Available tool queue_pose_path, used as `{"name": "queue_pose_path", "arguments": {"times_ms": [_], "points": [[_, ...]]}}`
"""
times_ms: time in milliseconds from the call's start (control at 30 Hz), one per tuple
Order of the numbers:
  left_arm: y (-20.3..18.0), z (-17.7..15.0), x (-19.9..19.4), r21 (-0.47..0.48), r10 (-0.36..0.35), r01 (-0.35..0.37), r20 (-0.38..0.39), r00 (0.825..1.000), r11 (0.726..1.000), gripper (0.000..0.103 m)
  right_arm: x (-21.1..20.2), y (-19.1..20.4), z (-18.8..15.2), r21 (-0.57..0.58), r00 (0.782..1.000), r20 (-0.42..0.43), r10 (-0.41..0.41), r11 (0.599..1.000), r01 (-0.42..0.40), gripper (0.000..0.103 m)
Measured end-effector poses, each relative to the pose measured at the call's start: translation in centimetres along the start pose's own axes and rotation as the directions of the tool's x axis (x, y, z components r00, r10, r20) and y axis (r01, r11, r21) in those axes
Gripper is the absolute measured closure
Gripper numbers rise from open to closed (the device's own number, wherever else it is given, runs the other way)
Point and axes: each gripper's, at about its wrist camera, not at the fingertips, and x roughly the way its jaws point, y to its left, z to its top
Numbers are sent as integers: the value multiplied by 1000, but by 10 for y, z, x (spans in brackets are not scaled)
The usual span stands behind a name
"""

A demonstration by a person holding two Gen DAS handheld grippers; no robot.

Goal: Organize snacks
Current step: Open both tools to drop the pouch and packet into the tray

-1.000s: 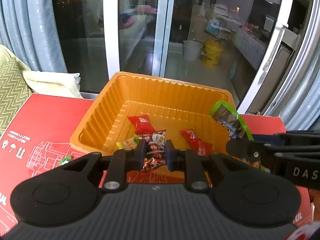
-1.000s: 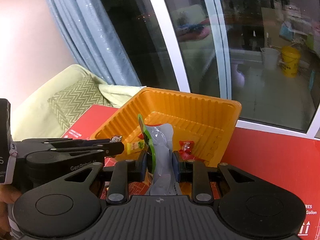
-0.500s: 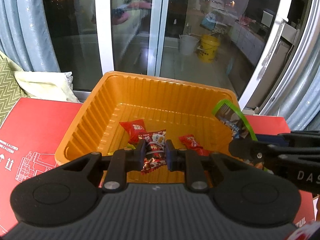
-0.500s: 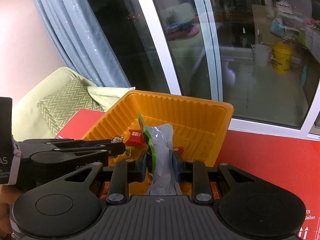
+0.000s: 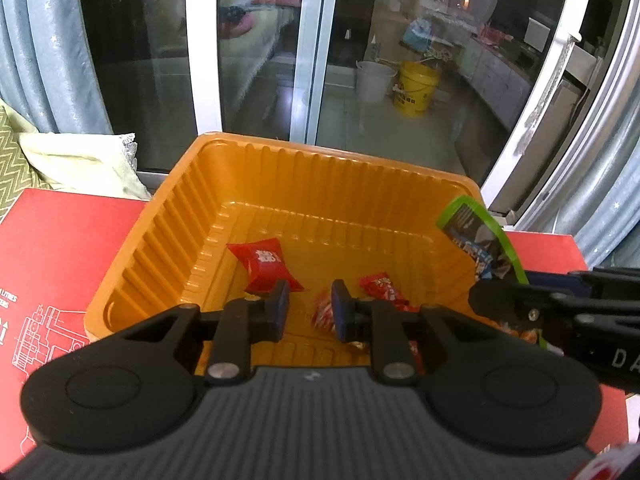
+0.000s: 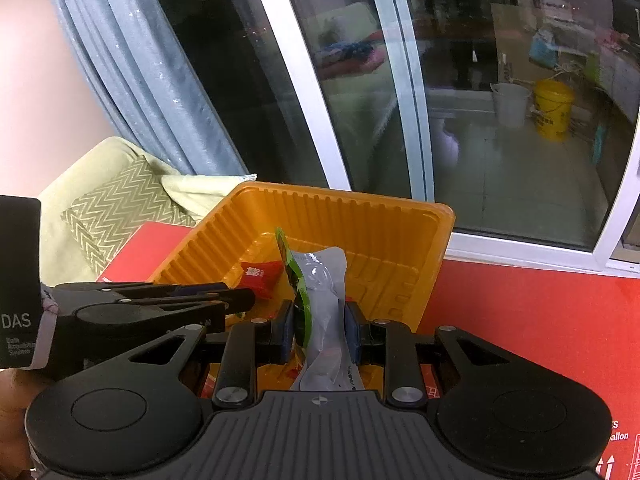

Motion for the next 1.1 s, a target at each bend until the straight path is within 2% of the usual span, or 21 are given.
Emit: {"name": "queue_pose_path", "arguments": {"times_ms": [367,667,933,1100], "points": [[37,-1,-22,-59,53,-51,26,998,997,83,7,6,2,-4,1000,-10,15,1000,-15,76],[70,-6,-34,-111,109,-107,20,994,988,83,33,27,4,-40,997,-50,52,998,-54,76],[82,-9,-40,-129,125,-121,17,992,984,83,60,42,5,-60,995,-84,56,996,-61,76],[88,-13,-44,-140,124,-121,16,992,983,83,66,49,5,-87,996,-70,62,994,-68,76]]}}
